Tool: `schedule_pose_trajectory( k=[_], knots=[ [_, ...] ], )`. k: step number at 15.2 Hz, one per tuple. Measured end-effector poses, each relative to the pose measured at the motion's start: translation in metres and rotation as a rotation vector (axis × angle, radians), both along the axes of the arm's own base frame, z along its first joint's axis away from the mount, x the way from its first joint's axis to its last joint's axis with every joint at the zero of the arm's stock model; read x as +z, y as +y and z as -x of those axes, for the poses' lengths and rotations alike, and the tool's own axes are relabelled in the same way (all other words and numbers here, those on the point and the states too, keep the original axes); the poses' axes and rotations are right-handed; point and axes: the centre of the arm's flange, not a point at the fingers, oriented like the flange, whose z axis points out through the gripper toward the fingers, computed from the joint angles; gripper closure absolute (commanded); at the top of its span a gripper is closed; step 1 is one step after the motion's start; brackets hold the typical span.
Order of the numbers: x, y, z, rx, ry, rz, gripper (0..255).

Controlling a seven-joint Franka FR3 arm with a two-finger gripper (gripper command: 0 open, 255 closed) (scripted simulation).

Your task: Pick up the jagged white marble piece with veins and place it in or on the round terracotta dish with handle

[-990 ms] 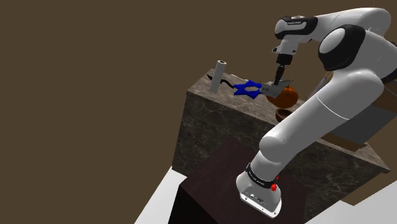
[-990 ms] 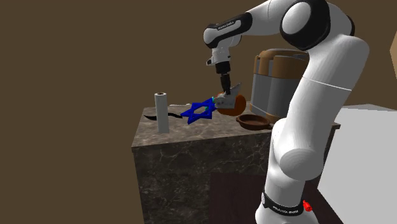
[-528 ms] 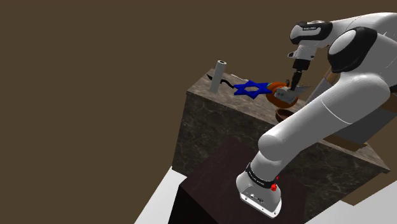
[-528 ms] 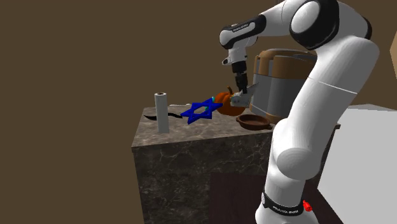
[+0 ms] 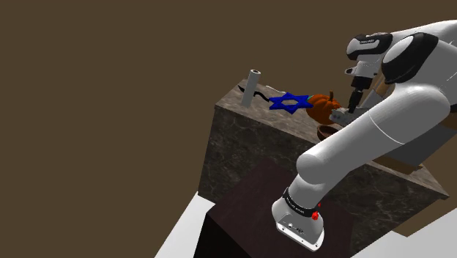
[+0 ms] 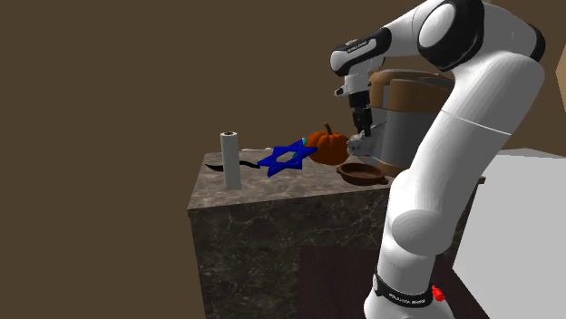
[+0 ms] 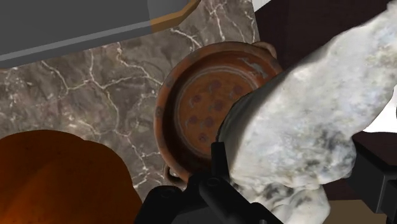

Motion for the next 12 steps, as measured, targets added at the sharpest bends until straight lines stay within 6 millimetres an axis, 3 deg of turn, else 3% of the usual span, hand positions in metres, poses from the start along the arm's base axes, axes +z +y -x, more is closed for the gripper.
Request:
schedule_pose_trajectory(
  k=[12],
  knots=[
    [-0.058,0.0,0.001,0.001,0.0,0.0,255]
  ],
)
